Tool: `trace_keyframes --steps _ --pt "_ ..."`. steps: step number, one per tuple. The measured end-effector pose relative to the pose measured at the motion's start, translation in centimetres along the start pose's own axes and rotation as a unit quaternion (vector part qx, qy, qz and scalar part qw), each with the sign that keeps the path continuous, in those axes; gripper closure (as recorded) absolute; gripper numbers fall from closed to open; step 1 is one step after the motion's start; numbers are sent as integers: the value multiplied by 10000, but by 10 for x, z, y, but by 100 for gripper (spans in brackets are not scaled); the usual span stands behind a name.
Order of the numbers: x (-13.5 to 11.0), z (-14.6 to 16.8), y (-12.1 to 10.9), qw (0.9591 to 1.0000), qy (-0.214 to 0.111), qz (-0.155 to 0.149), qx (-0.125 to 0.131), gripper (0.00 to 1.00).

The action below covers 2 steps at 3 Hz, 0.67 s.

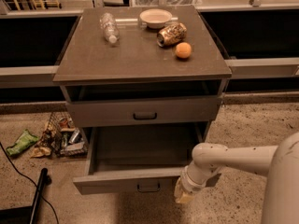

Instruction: Close middle drawer

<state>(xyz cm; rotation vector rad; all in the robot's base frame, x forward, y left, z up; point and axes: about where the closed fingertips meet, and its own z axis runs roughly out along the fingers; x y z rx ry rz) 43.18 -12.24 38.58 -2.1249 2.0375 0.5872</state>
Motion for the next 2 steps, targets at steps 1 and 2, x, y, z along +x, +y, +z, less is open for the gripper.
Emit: trace_keyframes --steps 1,2 --pt "7 -3 -17 9997 57 59 214 62" --pt "7 -3 -17 9997 57 59 214 39"
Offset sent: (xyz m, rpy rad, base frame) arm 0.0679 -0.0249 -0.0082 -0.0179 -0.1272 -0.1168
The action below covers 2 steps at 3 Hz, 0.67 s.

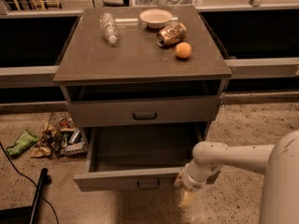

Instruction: Close middle drawer

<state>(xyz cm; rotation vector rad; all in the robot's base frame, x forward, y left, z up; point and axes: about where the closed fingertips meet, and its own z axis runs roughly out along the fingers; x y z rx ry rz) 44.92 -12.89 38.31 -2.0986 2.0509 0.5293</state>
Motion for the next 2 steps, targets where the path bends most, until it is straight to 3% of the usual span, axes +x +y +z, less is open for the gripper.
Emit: trace_keyframes --steps 1,2 --pt "3 -1 -7 9999 -22 41 105 16" --pt "3 -1 -7 9999 -22 42 105 0"
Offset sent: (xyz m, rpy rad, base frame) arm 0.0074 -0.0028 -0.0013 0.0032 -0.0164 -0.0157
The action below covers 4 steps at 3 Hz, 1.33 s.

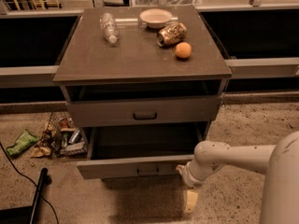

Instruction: Close middle drawer

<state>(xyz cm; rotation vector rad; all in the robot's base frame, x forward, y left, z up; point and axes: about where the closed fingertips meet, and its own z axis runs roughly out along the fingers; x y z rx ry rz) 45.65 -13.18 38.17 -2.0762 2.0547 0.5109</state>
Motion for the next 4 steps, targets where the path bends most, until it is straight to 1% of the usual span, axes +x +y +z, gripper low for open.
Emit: trace_keyframes --steps 1,2,3,4 --pt "1 0 0 10000 2 15 14 0" --pt "9 -7 -18 9992 47 29 393 19" --pt "20 -20 -41 9959 32 36 906 42" --pt "31 -27 -62 9919 -37 65 1271 66"
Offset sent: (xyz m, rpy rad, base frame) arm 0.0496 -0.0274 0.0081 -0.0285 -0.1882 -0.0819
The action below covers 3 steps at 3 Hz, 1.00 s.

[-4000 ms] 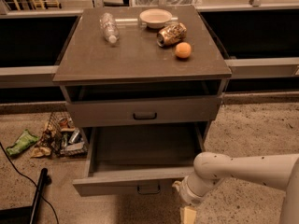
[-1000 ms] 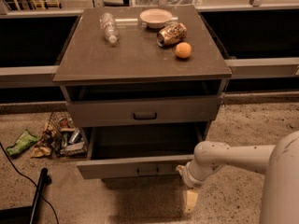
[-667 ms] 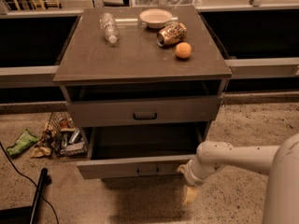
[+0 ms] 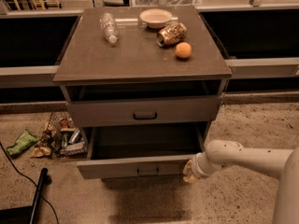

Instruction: Close middle drawer

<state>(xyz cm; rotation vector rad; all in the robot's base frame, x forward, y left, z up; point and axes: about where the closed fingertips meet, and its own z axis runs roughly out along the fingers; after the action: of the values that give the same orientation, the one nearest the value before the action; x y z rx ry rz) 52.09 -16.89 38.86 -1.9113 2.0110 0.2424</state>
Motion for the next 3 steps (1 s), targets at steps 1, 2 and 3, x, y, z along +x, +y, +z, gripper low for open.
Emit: trace_keyframes --steps 1,2,3 --pt "8 4 -21 9997 -88 16 215 89" --pt "9 7 -41 9993 -111 -1 363 100" --pt "6 5 -55 9986 -154 -19 507 100"
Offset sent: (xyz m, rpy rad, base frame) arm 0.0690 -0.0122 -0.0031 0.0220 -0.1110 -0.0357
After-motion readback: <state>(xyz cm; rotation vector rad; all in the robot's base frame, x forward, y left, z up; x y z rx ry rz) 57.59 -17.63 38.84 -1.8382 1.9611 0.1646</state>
